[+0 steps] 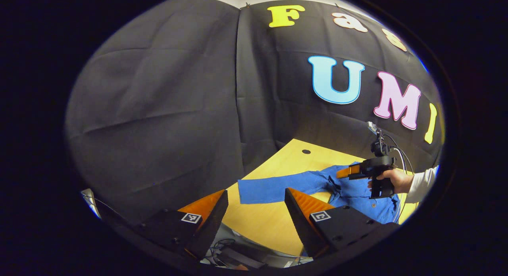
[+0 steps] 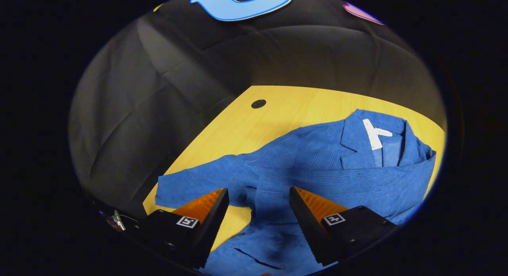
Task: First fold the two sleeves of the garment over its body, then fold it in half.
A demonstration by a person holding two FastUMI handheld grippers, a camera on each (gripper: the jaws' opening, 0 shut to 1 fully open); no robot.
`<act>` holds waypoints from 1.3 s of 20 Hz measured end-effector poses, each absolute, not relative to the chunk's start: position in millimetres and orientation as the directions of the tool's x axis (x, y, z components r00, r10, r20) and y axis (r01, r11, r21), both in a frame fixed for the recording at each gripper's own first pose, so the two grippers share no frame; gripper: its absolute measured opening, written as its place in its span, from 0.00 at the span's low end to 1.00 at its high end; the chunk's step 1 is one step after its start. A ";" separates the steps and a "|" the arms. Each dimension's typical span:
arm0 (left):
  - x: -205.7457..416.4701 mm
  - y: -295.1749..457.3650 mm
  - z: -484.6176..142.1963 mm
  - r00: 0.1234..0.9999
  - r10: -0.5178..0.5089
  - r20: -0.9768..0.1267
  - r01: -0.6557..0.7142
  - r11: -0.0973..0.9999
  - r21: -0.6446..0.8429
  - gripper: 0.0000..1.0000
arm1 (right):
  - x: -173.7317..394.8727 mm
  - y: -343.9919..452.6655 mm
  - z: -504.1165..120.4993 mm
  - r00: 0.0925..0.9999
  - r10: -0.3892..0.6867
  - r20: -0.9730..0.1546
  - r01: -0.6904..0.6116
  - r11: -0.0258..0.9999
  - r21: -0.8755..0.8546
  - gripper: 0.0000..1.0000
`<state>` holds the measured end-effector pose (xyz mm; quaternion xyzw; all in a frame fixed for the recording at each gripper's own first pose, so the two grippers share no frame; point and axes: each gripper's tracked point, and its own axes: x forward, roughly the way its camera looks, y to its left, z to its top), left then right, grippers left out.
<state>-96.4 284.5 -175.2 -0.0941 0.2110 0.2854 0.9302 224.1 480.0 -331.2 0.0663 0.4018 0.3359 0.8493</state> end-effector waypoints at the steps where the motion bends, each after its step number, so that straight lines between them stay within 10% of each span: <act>1: -91.2 287.5 -177.2 0.745 0.493 -0.449 -0.573 0.818 -0.054 0.82 | 223.1 475.2 -324.7 0.457 0.620 -0.638 -0.520 0.768 0.374 0.97; 9: -26.1 326.6 -240.6 0.739 0.375 -0.559 -0.522 0.844 -0.123 0.82 | 198.3 411.7 -241.5 0.492 0.684 -0.538 -0.638 0.704 0.312 0.98; 13: 4.2 345.4 -300.6 0.560 0.314 -0.766 -0.577 0.812 -0.089 0.83 | 167.3 356.5 -218.0 0.495 0.693 -0.524 -0.658 0.693 0.295 0.98; 26: 64.9 364.1 -345.6 0.283 0.191 -0.940 -0.643 0.765 -0.038 0.84 | 128.6 267.6 -213.7 0.526 0.653 -0.545 -0.519 0.754 0.404 0.98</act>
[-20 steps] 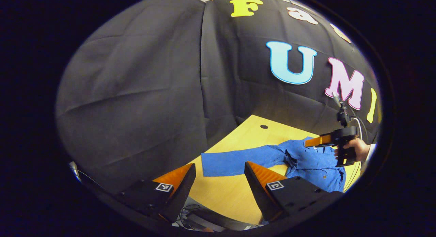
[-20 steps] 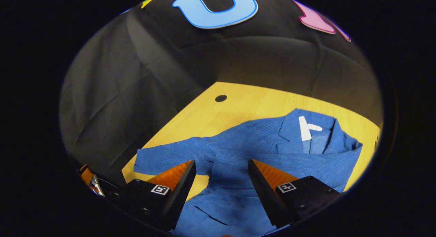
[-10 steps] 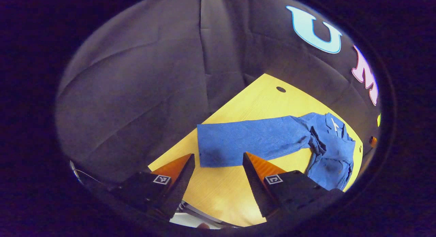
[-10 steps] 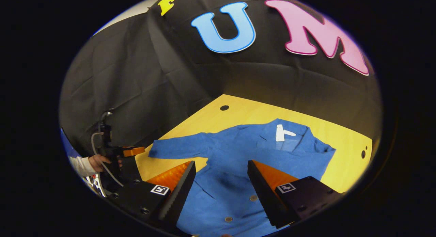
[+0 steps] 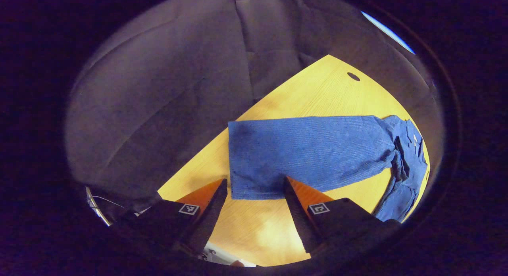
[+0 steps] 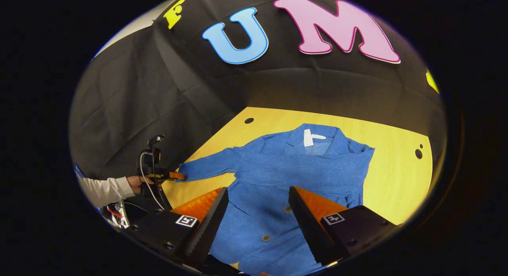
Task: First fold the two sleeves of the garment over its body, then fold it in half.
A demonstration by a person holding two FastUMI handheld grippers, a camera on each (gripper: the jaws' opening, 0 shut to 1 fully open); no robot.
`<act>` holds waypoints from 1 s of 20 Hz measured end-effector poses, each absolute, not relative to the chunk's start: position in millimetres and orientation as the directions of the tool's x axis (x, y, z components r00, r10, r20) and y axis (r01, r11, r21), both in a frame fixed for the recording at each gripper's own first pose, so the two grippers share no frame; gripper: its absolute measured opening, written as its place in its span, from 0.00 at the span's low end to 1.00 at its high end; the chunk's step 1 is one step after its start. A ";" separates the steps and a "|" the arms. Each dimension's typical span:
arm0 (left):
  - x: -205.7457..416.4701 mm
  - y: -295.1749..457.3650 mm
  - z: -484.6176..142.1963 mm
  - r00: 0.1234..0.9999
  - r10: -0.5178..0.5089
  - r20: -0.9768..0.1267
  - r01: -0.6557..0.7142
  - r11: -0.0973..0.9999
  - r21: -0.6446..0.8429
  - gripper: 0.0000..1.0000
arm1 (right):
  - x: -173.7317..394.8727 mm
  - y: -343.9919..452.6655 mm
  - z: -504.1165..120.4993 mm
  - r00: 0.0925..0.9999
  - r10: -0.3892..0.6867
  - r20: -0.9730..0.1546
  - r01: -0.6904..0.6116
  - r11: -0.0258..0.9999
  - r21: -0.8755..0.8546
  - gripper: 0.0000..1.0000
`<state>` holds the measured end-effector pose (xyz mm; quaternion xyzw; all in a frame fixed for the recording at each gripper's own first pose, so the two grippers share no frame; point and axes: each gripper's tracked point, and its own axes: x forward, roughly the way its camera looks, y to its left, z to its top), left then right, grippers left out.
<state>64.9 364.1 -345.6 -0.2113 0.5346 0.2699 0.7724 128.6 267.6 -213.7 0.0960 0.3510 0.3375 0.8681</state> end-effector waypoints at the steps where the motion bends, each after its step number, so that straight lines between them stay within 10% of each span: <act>1: 73.0 368.4 -342.9 0.325 0.209 -0.922 -0.626 0.779 -0.044 0.83 | 127.9 267.0 -213.7 0.524 0.656 -0.542 -0.507 0.753 0.420 0.98; 6: 77.4 366.3 -345.2 0.295 0.138 -0.945 -0.531 0.846 -0.043 0.75 | 127.0 265.4 -215.8 0.519 0.650 -0.555 -0.490 0.758 0.431 0.98; 10: 102.8 357.9 -341.9 0.362 0.071 -0.930 -0.517 0.845 -0.137 0.10 | 123.1 267.5 -218.9 0.507 0.651 -0.565 -0.493 0.757 0.429 0.98; 12: 110.1 357.1 -344.8 0.390 0.046 -0.920 -0.556 0.808 -0.196 0.01 | 118.9 265.9 -219.4 0.505 0.650 -0.568 -0.495 0.757 0.427 0.98; 20: 121.5 333.8 -288.1 0.449 0.043 -0.892 -0.459 0.868 -0.189 0.01 | 121.1 235.2 -220.3 0.531 0.635 -0.561 -0.456 0.772 0.442 0.98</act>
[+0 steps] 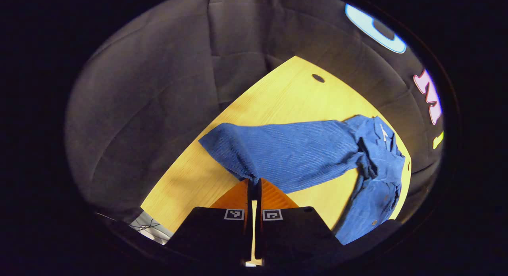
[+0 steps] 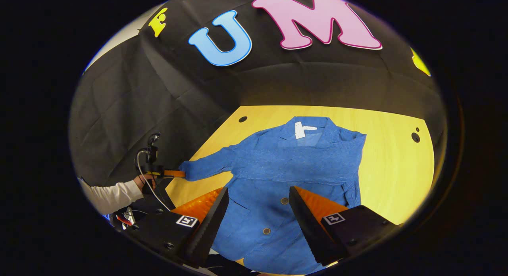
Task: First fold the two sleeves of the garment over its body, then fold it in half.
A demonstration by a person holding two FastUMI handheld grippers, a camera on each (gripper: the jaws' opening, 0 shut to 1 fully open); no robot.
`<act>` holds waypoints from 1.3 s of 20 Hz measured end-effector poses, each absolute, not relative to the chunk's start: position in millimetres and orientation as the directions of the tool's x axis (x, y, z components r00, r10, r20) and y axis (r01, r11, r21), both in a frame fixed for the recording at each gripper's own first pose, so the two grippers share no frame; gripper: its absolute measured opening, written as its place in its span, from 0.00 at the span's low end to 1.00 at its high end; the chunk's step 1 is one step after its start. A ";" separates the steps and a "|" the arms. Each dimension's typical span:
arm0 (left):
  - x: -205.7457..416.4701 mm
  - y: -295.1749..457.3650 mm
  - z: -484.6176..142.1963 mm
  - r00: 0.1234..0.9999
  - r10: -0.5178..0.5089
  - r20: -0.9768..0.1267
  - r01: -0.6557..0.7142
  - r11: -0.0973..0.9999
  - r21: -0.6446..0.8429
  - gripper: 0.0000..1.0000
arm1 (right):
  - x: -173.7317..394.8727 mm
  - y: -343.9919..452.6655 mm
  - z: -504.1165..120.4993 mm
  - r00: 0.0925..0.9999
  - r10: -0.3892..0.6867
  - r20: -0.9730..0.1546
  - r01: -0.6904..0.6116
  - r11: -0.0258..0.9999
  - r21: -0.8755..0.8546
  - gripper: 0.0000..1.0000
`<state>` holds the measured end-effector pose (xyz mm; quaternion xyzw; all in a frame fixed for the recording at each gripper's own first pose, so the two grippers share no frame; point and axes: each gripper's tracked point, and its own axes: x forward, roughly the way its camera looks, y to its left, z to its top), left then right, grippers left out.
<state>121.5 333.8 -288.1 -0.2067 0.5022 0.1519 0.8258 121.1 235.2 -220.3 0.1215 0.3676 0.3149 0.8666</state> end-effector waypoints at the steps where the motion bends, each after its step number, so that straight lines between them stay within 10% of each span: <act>1: 130.8 326.1 -273.9 0.470 0.041 -0.882 -0.439 0.878 -0.193 0.00 | 122.3 231.0 -221.4 0.533 0.637 -0.558 -0.449 0.771 0.451 0.98; 13: 265.9 107.0 -119.8 0.664 -0.141 -0.734 -0.061 0.968 -0.242 0.00 | 125.2 143.0 -234.9 0.562 0.607 -0.562 -0.388 0.793 0.469 0.98; 20: 328.7 -70.0 -162.3 0.533 -0.371 -0.760 0.167 0.927 -0.336 0.01 | 121.6 83.9 -261.2 0.571 0.544 -0.615 -0.297 0.835 0.463 0.98; 26: 356.0 -104.4 -244.7 0.417 -0.318 -0.851 0.143 0.948 -0.284 0.01 | 122.8 57.0 -273.4 0.585 0.512 -0.629 -0.249 0.851 0.462 0.98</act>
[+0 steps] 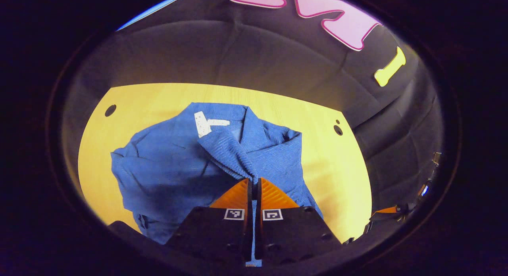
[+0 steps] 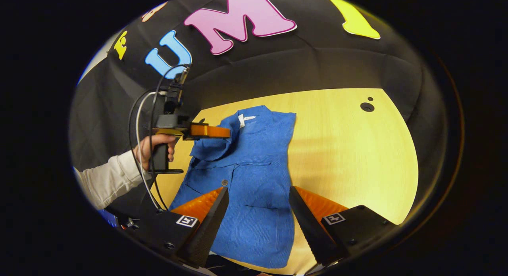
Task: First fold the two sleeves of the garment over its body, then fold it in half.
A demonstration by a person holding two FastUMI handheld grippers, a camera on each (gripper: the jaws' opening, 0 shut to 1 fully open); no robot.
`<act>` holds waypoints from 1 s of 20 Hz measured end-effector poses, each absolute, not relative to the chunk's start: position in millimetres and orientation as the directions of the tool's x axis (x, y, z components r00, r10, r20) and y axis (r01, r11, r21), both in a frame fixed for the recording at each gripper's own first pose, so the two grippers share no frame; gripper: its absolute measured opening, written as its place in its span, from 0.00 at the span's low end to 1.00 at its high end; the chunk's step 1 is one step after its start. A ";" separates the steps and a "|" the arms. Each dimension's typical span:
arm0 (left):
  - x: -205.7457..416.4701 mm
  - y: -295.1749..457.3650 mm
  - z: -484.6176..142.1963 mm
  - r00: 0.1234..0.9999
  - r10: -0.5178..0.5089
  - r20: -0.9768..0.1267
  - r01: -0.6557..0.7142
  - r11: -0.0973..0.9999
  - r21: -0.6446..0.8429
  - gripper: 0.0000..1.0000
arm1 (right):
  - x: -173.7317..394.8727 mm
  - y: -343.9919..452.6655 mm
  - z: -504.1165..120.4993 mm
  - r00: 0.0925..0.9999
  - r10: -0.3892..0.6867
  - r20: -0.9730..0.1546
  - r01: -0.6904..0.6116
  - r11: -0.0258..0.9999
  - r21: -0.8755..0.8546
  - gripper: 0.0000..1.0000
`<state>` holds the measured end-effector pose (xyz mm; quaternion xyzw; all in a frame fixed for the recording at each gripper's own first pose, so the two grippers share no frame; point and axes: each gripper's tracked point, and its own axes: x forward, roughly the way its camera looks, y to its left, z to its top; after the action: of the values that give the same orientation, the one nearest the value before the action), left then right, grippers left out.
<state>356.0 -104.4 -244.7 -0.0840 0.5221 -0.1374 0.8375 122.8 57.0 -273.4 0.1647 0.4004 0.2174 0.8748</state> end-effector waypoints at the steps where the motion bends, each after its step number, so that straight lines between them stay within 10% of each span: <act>1: 355.7 -104.5 -245.6 0.413 -0.313 -0.855 0.145 0.950 -0.278 0.00 | 123.4 55.7 -274.9 0.586 0.509 -0.630 -0.243 0.852 0.463 0.98; 11: 350.6 -131.9 -239.7 0.362 -0.466 -0.808 0.269 0.882 -0.388 0.10 | 114.6 41.2 -301.0 0.561 0.496 -0.663 -0.200 0.858 0.473 0.98; 14: 346.4 -136.6 -227.5 0.385 -0.490 -0.782 0.266 0.870 -0.415 0.77 | 112.9 41.4 -300.7 0.560 0.498 -0.662 -0.205 0.858 0.471 0.98; 20: 285.3 -66.4 -186.5 0.462 -0.343 -0.818 0.259 0.934 -0.246 0.85 | 104.6 52.6 -305.5 0.549 0.501 -0.668 -0.208 0.857 0.472 0.98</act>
<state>285.3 -66.4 -186.5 -0.0432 0.4878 -0.1764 0.8538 104.6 52.6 -305.5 0.1713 0.4279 0.2055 0.8633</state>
